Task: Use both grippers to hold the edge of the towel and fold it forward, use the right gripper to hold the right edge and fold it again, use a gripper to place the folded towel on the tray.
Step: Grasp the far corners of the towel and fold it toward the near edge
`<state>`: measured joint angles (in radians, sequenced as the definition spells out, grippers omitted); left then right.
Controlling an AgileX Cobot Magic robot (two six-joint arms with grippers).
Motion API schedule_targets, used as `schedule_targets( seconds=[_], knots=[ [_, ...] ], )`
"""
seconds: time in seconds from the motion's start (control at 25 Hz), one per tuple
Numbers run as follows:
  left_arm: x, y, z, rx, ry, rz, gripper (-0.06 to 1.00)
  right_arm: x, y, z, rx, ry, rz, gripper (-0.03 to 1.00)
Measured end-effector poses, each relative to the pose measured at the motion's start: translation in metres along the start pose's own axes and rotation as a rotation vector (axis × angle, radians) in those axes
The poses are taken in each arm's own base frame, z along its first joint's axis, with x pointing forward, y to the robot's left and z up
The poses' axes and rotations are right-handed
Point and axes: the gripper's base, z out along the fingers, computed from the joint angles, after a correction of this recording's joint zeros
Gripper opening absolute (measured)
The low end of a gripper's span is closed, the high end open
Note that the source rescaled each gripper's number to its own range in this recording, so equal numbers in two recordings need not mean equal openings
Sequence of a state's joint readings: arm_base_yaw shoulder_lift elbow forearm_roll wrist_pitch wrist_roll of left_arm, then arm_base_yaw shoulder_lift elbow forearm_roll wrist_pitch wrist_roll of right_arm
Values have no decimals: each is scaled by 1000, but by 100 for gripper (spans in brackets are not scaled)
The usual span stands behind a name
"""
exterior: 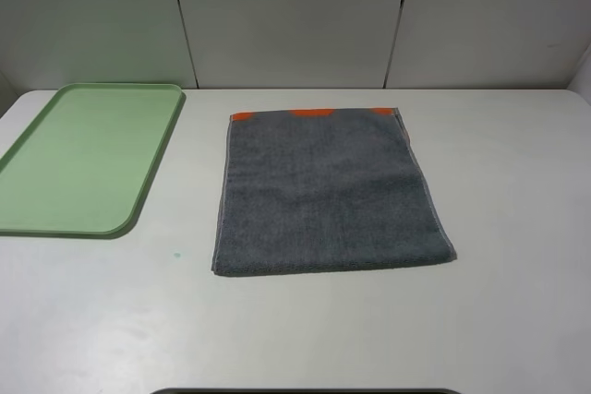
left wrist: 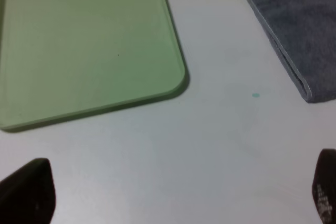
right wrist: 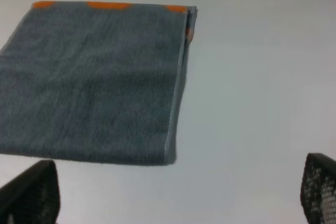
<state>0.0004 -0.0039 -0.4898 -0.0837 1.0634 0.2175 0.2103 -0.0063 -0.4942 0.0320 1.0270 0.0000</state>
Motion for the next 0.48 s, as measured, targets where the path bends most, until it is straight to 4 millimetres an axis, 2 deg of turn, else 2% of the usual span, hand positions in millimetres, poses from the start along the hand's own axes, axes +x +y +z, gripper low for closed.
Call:
schedule_targets(
  seconds=[0.48],
  knots=[
    [0,0,0,0,0,0,99,0,0,0,0,0,0,100]
  ],
)
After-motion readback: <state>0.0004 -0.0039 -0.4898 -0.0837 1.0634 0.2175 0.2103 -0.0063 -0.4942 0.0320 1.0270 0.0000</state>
